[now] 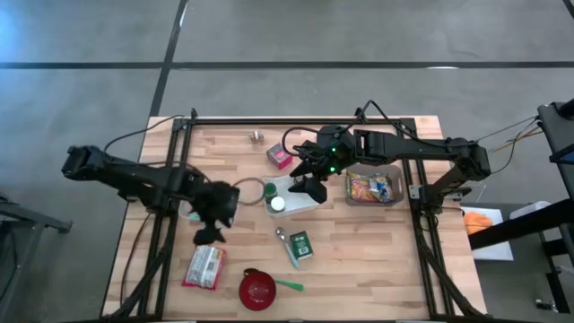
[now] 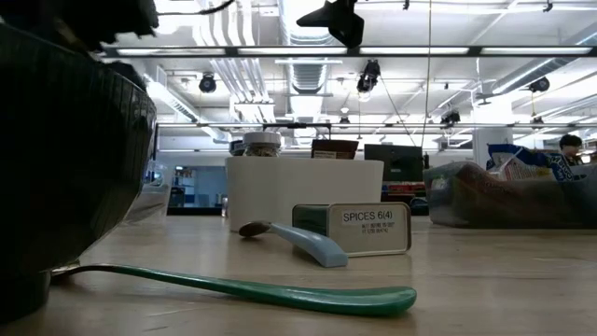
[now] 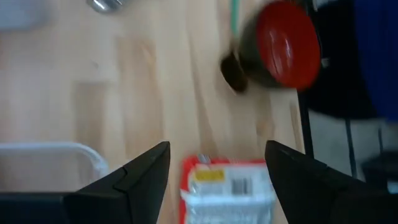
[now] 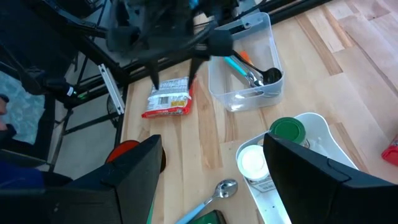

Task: Pick & Place Food Item
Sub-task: Put the red noodle pack into the black bin

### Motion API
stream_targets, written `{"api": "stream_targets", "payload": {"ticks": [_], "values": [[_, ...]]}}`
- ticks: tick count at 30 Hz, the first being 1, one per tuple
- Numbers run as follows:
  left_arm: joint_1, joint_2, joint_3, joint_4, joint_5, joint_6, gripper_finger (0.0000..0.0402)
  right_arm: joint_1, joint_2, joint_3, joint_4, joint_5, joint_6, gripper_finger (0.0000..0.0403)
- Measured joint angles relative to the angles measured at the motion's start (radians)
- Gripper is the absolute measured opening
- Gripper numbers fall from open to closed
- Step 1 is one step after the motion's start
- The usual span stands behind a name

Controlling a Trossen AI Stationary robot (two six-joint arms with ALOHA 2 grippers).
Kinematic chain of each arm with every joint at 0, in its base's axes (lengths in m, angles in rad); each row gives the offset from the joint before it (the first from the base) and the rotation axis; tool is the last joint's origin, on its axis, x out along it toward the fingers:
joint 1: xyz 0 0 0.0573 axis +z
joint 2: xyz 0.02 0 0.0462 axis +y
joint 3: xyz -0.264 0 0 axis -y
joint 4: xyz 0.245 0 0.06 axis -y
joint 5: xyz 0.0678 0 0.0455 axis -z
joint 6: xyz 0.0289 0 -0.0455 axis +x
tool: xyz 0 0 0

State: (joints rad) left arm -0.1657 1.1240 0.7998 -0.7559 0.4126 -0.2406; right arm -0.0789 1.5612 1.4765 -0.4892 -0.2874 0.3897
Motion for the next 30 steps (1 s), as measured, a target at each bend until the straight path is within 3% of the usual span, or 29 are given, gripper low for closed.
{"api": "stream_targets", "payload": {"ticks": [5, 13, 24, 30], "values": [[-0.082, 0.000, -0.005, -0.064, -0.011, 0.006, 0.0264, 0.000, 0.000, 0.000, 0.000, 0.000, 0.000, 0.0277], [-0.105, 0.000, -0.085, -0.068, -0.018, -0.086, 0.0264, 0.000, 0.000, 0.000, 0.000, 0.000, 0.000, 0.0277], [-0.162, 0.006, -0.204, 0.161, 0.011, -0.351, 0.0264, 0.000, 0.000, 0.000, 0.000, 0.000, 0.000, 0.0277], [-0.183, 0.107, -0.203, 0.235, -0.031, -0.446, 0.0264, 0.000, 0.000, 0.000, 0.000, 0.000, 0.000, 0.0277]]}}
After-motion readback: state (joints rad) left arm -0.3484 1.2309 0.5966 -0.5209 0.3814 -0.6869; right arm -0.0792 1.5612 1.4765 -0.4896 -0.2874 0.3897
